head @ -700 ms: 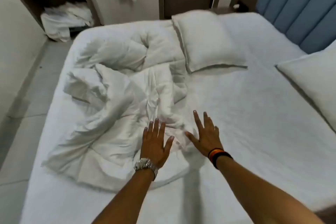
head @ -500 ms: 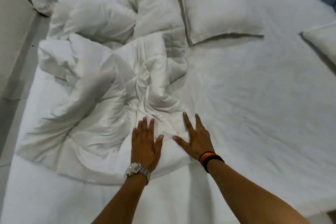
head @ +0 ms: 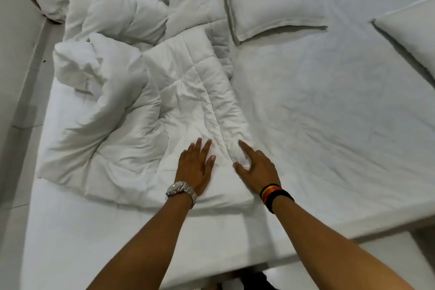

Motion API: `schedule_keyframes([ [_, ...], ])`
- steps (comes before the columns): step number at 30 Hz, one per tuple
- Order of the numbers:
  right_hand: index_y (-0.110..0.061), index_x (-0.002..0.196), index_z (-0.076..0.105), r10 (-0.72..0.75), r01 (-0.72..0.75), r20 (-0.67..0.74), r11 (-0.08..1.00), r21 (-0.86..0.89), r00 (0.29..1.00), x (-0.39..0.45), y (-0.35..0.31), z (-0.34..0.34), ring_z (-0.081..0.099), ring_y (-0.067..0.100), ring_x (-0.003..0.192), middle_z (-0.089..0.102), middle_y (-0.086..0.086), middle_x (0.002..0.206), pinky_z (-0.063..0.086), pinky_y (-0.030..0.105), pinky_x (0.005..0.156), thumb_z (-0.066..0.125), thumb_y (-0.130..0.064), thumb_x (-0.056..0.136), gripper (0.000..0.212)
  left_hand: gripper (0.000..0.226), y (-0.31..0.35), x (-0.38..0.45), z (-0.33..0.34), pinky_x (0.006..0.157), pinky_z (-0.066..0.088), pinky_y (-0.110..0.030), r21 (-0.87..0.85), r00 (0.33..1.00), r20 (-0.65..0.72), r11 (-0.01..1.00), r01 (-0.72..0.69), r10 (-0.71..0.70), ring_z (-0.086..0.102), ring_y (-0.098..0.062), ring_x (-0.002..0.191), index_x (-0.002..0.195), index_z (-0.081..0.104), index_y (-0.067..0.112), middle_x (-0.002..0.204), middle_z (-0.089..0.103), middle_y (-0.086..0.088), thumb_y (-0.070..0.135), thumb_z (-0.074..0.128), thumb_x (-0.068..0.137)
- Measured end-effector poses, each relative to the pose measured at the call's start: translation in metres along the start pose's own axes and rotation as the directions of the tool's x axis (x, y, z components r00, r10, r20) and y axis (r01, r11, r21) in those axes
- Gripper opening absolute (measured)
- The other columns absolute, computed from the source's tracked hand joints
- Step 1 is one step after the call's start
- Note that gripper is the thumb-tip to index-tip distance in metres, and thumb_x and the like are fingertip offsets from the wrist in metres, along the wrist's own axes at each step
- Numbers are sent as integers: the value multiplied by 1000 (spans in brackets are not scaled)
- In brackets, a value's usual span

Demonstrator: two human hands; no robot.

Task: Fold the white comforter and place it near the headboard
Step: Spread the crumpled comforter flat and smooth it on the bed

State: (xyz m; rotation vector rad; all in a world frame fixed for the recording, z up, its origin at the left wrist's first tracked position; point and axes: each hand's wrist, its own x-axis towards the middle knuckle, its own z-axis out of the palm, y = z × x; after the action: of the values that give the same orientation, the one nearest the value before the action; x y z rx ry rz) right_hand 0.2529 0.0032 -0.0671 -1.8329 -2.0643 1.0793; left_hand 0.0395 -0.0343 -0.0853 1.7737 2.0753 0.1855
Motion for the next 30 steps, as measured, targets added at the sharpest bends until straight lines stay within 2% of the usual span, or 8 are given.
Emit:
schedule_keyframes([
  [2, -53, 157, 27, 18, -17, -23, 999, 41, 1000, -32, 0, -10, 62, 25, 112, 60, -2, 114, 49, 34, 94, 63, -61, 91, 76, 70, 14, -18, 0, 125, 18, -48, 12, 998, 53, 1000, -21, 21, 21, -26, 156, 163, 14, 38, 171, 15, 1, 63, 7, 98],
  [8, -41, 159, 35, 123, -132, 73, 980, 148, 990, -120, 41, -50, 49, 26, 142, 52, 0, 155, 43, 39, 115, 76, -75, 71, 104, 63, 69, -94, 23, 125, 17, -49, -32, 979, 192, 997, -67, 72, 18, -27, 156, 161, 1, 46, 172, 12, -1, 63, 12, 102],
  [15, -43, 158, 36, 217, -233, 139, 966, 111, 966, -239, 172, -97, 53, 31, 136, 56, 3, 152, 45, 42, 112, 81, -71, 69, 103, 65, 191, -209, 114, 127, 4, -51, -40, 955, 286, 997, -70, 78, 4, -32, 158, 161, -8, 45, 173, 3, -5, 65, 11, 101],
  [19, -47, 162, 17, 250, -258, 171, 966, 20, 953, -274, 215, -88, 50, 35, 136, 49, 13, 152, 46, 47, 109, 78, -70, 74, 110, 69, 211, -258, 131, 128, -5, -46, -12, 953, 292, 997, -74, 74, -3, -28, 159, 162, -7, 40, 172, -4, -1, 66, 5, 100],
  [21, -47, 162, 8, 265, -256, 150, 964, -80, 952, -271, 212, -76, 41, 39, 141, 39, 18, 156, 41, 52, 113, 73, -76, 73, 114, 65, 184, -273, 122, 128, -2, -45, 4, 971, 224, 997, -82, 80, -1, -26, 159, 164, 2, 35, 171, -5, 0, 60, 16, 105],
  [24, -41, 164, 4, 158, -144, 34, 955, -260, 987, -266, 177, -50, 17, 35, 156, 9, 13, 172, 21, 58, 122, 60, -82, 79, 110, 68, 108, -296, 92, 125, 11, -55, 53, 994, -104, 998, -20, 26, 2, -29, 159, 164, 17, 25, 172, -2, -8, 53, 32, 104],
  [27, -40, 165, 3, -81, 84, 25, 957, -276, 996, -256, 121, -19, 4, 28, 159, -4, 8, 174, 8, 59, 125, 48, -81, 87, 98, 93, 20, -309, 50, 124, 9, -59, 22, 900, -373, 968, 250, -224, -1, -36, 158, 165, 14, 15, 171, -5, -17, 66, 48, 94],
  [30, -42, 165, 6, -289, 300, 83, 919, -255, 954, -239, 56, 24, 1, 26, 160, -7, 6, 174, 6, 58, 126, 42, -82, 88, 94, 136, -48, -309, 13, 123, 6, -63, -106, 779, -445, 890, 443, -441, -7, -38, 158, 164, 2, 8, 170, -9, -20, 93, 49, 69],
])
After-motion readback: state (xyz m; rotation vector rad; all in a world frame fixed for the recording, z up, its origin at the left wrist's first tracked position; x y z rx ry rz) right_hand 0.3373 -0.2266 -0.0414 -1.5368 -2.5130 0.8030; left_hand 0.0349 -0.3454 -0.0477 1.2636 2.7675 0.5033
